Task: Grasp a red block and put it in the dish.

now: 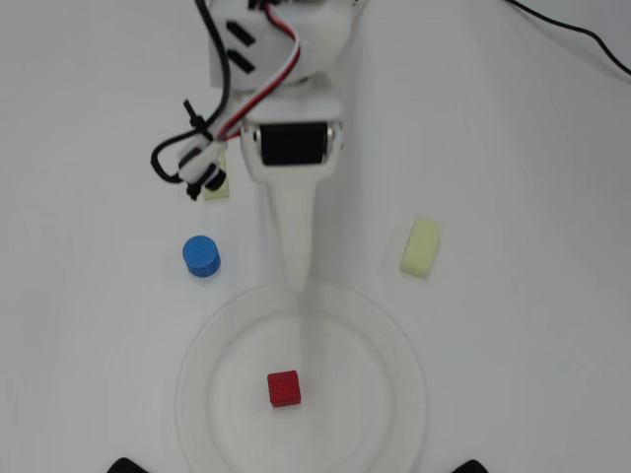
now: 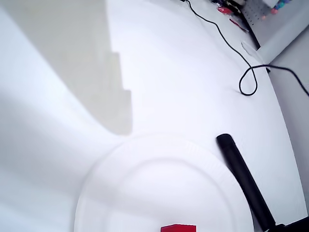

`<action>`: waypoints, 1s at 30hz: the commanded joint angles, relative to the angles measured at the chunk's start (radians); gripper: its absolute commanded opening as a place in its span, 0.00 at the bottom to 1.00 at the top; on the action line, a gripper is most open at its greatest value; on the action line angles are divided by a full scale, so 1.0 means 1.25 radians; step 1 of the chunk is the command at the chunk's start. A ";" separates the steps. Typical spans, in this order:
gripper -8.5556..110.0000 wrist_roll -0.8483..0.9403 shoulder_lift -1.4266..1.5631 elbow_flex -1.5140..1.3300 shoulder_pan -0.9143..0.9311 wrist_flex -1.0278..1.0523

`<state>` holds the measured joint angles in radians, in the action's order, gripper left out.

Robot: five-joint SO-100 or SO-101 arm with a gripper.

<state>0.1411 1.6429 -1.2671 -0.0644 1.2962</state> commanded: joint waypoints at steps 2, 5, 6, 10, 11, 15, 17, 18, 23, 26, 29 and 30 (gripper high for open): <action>0.43 0.013 0.286 -0.227 0.020 0.007; 0.44 0.012 0.461 -0.388 0.037 0.006; 0.44 0.010 0.518 -0.445 0.039 0.005; 0.44 0.017 0.763 -0.691 0.042 -0.009; 0.44 0.020 0.827 -0.750 0.042 -0.013; 0.44 0.026 1.039 -0.939 0.047 -0.015; 0.43 0.023 1.124 -1.019 0.052 -0.015; 0.43 0.023 1.160 -1.058 0.055 -0.015; 0.43 0.034 1.318 -1.226 0.069 -0.011; 0.42 0.045 1.410 -1.303 0.061 0.015; 0.42 0.042 1.444 -1.347 0.050 0.048; 0.42 0.034 1.444 -1.357 0.050 0.049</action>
<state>0.1933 3.2643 -2.9222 0.0107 1.3284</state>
